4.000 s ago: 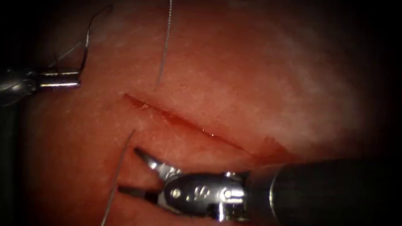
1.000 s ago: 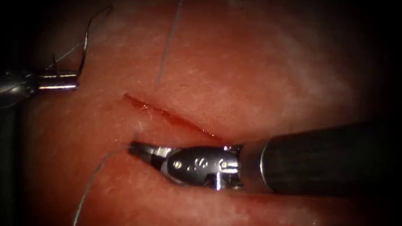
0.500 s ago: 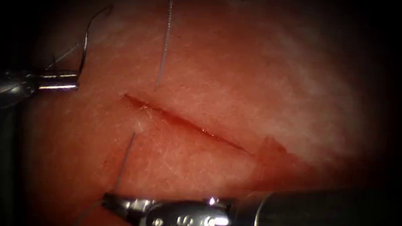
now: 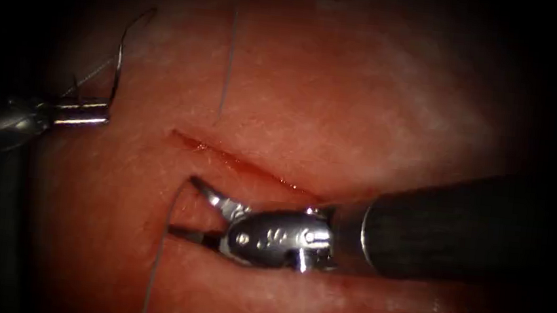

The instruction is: Wound Closure

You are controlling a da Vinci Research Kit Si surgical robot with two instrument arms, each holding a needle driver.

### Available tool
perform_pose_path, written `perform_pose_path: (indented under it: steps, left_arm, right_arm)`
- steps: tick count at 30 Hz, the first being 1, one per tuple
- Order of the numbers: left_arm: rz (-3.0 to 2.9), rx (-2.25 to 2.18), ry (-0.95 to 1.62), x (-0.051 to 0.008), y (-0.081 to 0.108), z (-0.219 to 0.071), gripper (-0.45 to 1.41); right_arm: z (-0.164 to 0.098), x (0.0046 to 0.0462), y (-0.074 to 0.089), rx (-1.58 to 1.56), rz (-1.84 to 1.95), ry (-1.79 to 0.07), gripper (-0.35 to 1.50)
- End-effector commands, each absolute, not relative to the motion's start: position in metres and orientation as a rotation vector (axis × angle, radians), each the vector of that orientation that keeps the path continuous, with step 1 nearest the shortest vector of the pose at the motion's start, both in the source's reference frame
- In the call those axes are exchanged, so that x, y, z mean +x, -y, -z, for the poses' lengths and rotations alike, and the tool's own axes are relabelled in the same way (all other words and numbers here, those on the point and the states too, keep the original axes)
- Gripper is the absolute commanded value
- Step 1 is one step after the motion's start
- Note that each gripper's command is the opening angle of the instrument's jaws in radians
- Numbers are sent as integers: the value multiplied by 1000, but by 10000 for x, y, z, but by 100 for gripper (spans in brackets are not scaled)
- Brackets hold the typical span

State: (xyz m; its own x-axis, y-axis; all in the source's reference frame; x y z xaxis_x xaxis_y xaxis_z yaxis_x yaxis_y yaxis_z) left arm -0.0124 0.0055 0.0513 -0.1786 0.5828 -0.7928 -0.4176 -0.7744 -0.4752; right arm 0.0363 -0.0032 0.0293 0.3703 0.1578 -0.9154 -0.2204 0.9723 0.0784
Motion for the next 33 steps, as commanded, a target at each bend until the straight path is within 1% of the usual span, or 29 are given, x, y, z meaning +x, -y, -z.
perform_pose_path:
  steps: [1,2,5,7,8,9,20,33]
  left_arm:
    - [-1999,-1441,203,-130,-42,-517,-45]
    - [-1999,-1441,203,-130,-42,-517,-45]
    - [-1994,-1439,207,-130,-42,-518,-45]
    - [-1994,-1439,207,-129,-42,-518,-45]
    - [-1994,-1439,207,-129,-42,-518,-45]
    - [-1994,-1439,207,-129,-42,-518,-45]
    - [-1994,-1440,208,-129,-43,-518,-45]
    - [-1989,-1435,211,-135,-54,-518,-45]
  right_arm:
    - [-309,371,40,-64,-238,-1160,111]
    - [-313,372,40,-62,-242,-1160,111]
    - [-326,381,37,-48,-240,-1162,94]
    - [-328,386,36,-28,-240,-1165,64]
    - [-328,389,37,-8,-232,-1174,-12]
    - [-328,389,38,5,-222,-1183,-35]
    - [-315,375,49,30,-217,-1182,-35]
    - [-286,382,65,49,-213,-1194,-35]
